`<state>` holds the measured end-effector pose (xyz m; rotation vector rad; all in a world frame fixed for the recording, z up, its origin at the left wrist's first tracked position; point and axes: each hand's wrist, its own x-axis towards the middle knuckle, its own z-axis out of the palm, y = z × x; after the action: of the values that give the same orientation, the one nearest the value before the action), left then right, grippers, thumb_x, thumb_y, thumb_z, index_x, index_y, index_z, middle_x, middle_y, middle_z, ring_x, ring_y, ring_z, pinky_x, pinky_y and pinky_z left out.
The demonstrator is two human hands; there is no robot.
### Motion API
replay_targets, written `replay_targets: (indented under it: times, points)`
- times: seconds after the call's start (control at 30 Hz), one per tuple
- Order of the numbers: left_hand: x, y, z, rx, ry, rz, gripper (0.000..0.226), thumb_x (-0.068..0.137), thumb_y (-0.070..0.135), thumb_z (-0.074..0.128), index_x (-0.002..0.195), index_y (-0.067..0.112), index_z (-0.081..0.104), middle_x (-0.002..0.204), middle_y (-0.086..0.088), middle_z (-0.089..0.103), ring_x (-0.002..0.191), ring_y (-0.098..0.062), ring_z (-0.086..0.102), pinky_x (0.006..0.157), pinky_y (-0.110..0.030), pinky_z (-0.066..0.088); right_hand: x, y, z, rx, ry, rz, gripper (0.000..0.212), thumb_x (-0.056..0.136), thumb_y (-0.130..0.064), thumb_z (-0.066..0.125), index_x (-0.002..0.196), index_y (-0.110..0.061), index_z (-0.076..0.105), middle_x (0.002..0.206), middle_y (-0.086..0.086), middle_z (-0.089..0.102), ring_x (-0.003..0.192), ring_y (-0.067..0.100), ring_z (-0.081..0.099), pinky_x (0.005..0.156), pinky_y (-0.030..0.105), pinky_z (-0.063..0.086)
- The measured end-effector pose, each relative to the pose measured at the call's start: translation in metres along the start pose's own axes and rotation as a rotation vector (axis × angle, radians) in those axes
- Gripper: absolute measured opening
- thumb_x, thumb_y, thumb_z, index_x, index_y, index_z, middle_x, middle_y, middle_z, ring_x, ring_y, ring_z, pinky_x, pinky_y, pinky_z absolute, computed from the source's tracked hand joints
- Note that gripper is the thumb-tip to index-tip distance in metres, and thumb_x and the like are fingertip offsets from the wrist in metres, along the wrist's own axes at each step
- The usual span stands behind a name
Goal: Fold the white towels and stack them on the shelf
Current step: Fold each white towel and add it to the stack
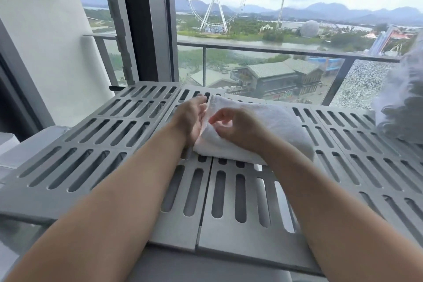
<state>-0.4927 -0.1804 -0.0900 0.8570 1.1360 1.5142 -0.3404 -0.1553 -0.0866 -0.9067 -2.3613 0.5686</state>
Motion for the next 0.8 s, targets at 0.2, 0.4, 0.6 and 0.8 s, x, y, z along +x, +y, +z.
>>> replay_targets:
  times: [0.2, 0.4, 0.6, 0.8]
  points:
    - [0.011, 0.025, 0.014, 0.380, 0.090, 0.311, 0.035, 0.105, 0.009, 0.040, 0.131, 0.006, 0.062, 0.132, -0.008, 0.065, 0.123, -0.015, 0.058, 0.112, -0.029, 0.039, -0.010, 0.003, 0.023, -0.516, -0.116, 0.249, 0.072, 0.096, -0.062, 0.024, 0.157, -0.022, 0.026, 0.166, 0.005, 0.019, 0.153, 0.031, 0.011, 0.124, 0.052, 0.006]
    - [0.031, 0.029, 0.043, 0.481, -0.141, 0.230, 0.039, 0.109, 0.019, 0.035, 0.117, 0.000, 0.068, 0.108, -0.013, 0.076, 0.099, -0.018, 0.074, 0.074, -0.019, 0.052, -0.015, -0.004, 0.030, -0.577, -0.119, 0.244, 0.074, 0.100, -0.057, 0.013, 0.159, -0.014, 0.015, 0.168, 0.007, 0.011, 0.155, 0.030, 0.005, 0.124, 0.053, 0.003]
    - [0.061, -0.002, 0.048, 0.710, -0.168, 0.130, 0.041, 0.110, 0.022, 0.036, 0.118, -0.006, 0.066, 0.118, -0.017, 0.071, 0.115, -0.028, 0.066, 0.106, -0.037, 0.048, -0.028, -0.004, 0.029, -0.530, 0.103, 0.111, 0.030, 0.097, -0.019, 0.038, 0.112, -0.003, 0.060, 0.118, 0.019, 0.065, 0.121, 0.035, 0.055, 0.105, 0.039, 0.041]
    - [0.062, -0.011, 0.051, 1.478, -0.191, 0.230, 0.039, 0.102, 0.015, 0.037, 0.132, 0.021, 0.062, 0.140, -0.007, 0.060, 0.126, -0.026, 0.054, 0.100, -0.031, 0.040, -0.046, 0.010, 0.009, -0.446, 0.215, 0.093, 0.024, 0.089, -0.012, 0.048, 0.102, -0.012, 0.068, 0.100, 0.005, 0.070, 0.092, 0.029, 0.063, 0.068, 0.035, 0.049]
